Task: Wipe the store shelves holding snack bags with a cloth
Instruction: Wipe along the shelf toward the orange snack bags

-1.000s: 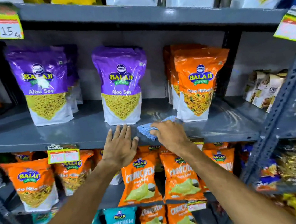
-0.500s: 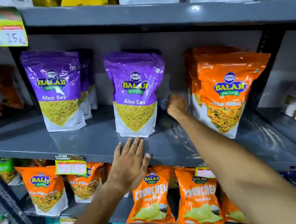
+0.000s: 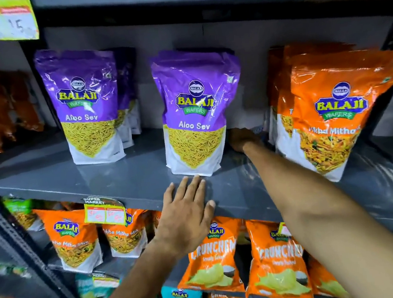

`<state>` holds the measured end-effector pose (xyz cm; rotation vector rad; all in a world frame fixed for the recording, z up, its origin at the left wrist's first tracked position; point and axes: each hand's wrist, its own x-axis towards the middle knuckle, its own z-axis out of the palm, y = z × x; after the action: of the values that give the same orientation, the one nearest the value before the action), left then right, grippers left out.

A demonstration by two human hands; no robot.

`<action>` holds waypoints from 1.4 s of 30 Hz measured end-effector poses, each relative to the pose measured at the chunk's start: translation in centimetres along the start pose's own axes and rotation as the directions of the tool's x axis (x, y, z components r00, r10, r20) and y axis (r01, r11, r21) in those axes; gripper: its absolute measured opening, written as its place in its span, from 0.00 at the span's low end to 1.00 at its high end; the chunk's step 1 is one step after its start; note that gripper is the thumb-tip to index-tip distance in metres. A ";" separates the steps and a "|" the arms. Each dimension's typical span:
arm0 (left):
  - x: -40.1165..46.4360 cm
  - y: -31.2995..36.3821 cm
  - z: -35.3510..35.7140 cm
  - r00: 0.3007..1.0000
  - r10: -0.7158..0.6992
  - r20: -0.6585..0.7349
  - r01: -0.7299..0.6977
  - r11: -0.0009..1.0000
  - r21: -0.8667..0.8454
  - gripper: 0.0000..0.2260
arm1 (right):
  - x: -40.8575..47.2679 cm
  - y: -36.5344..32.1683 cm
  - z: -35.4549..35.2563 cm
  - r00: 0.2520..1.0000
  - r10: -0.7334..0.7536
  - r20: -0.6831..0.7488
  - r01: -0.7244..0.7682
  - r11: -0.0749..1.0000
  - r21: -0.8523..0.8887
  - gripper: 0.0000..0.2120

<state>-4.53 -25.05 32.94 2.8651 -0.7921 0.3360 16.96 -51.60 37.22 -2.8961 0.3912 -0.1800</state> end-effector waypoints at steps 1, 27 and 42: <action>0.0 0.0 -0.1 1.000 0.000 0.006 -0.001 1.000 0.004 0.34 | -0.2 0.2 0.2 1.000 0.002 -0.005 -0.002 1.000 -0.001 0.22; -0.4 0.1 -1.4 0.997 0.010 0.074 -0.005 0.998 -0.065 0.30 | -25.9 -1.7 -3.5 0.991 -0.116 -0.060 0.115 0.993 -0.024 0.18; -0.3 0.0 -1.2 0.998 0.011 0.064 -0.006 0.998 -0.068 0.30 | -25.4 -3.4 -6.3 0.984 -0.175 -0.038 0.174 0.984 -0.034 0.15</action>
<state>-4.95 -24.63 34.07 2.8231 -0.8107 0.2142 -7.42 -42.69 41.73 -2.9604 0.1468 -0.2631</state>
